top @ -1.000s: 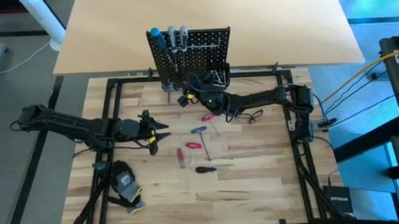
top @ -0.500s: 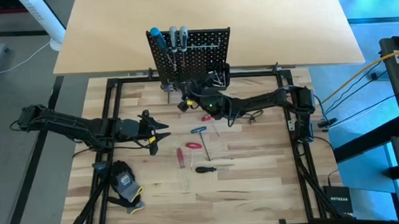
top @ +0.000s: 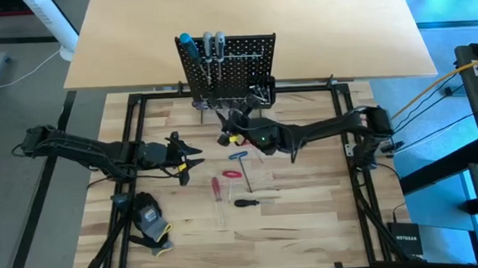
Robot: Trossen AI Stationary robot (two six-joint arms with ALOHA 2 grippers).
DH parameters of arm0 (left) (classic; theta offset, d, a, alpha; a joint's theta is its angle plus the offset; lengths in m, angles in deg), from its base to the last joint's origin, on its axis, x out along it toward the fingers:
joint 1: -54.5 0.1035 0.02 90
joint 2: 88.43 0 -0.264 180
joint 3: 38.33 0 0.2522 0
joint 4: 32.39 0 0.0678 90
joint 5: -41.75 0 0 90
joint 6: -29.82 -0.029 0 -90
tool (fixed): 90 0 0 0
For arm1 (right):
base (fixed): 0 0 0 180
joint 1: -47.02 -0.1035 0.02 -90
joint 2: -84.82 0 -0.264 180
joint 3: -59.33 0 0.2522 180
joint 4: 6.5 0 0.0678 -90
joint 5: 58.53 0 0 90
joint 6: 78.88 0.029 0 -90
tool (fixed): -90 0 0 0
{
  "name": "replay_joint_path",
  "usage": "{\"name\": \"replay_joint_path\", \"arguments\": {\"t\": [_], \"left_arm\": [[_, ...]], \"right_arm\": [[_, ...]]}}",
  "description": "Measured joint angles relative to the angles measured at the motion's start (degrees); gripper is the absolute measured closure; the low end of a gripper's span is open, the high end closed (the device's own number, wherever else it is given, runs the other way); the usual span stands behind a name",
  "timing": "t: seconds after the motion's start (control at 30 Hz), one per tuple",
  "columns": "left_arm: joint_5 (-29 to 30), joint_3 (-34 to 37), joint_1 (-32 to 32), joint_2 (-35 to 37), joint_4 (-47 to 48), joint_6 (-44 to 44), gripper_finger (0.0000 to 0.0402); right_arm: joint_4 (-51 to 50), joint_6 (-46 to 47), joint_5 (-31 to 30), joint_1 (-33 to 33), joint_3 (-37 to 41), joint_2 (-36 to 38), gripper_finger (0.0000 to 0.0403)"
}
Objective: Hang tools onto peg board
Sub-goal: Hang the red screwdriver on the peg board
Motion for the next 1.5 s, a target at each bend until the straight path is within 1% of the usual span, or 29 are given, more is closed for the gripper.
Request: {"name": "replay_joint_path", "arguments": {"t": [0.2,0.27,0.33,0.37,0.43,0.53,0.6,0.67,0.7,0.77,0.83,0.97,1.13,1.27,1.4,1.5], "left_arm": [[0.0,-0.02,-0.24,0.0,0.06,0.08,0.0263],[0.0,-0.02,-0.67,0.0,0.31,0.14,0.0263],[0.0,-0.02,-1.22,0.0,0.27,0.15,0.0263],[-0.02,-0.02,-1.43,0.0,0.22,0.15,0.0263],[-0.04,-0.02,-1.77,0.0,0.2,0.25,0.0263],[-0.02,-0.02,-2.42,0.0,0.18,1.37,0.0263],[-0.03,-0.02,-2.89,-0.13,0.04,2.38,0.0263],[-0.52,-0.02,-3.42,-0.77,0.0,3.47,0.0263],[-1.36,-0.02,-3.68,-1.43,-0.02,4.31,0.0263],[-2.86,-0.02,-4.18,-3.25,-0.12,5.63,0.0263],[-3.09,-0.02,-4.65,-5.77,-0.22,7.63,0.0263],[-4.07,-0.02,-4.59,-11.74,-0.7,17.1,0.0263],[-10.99,-0.02,-4.78,-16.38,-0.03,27.62,0.0263],[-20.55,-0.02,-6.02,-18.02,0.02,36.95,0.0263],[-21.54,-1.78,-8.58,-21.12,-0.46,43.34,0.0263],[-21.51,-5.45,-8.67,-24.99,-0.53,43.61,0.0263]], "right_arm": [[-9.68,-0.62,-0.41,-5.14,-0.07,4.18,0.0191],[-15.07,1.45,-1.17,-6.91,-0.07,5.85,0.0191],[-21.57,6.41,0.71,-8.18,-0.09,7.8,0.0191],[-25.25,9.63,2.79,-8.64,-0.09,8.81,0.0191],[-32.3,15.3,9.05,-9.3,-0.11,10.28,0.0191],[-40.6,20.52,18.86,-10.14,0.15,10.98,0.0191],[-42.2,21.36,26.31,-10.83,1.48,11.01,0.0191],[-41.62,21.45,33.46,-11.64,3.45,10.54,0.0191],[-40.85,21.52,36.18,-12.04,4.61,10.34,0.0191],[-39.23,21.93,38.91,-12.82,7.3,10.18,0.0191],[-35.94,22.75,39.6,-13.19,9.72,10.2,0.0191],[-35.23,24.85,38.97,-12.82,12.21,10.22,0.0191],[-35.44,25.86,35.16,-12.86,13.77,10.26,0.0191],[-35.67,25.86,34.84,-12.86,14.13,10.28,0.0191],[-35.7,25.73,34.83,-12.86,14.16,10.26,0.0191],[-35.76,24.79,34.53,-12.86,14.16,10.26,0.0191]]}}
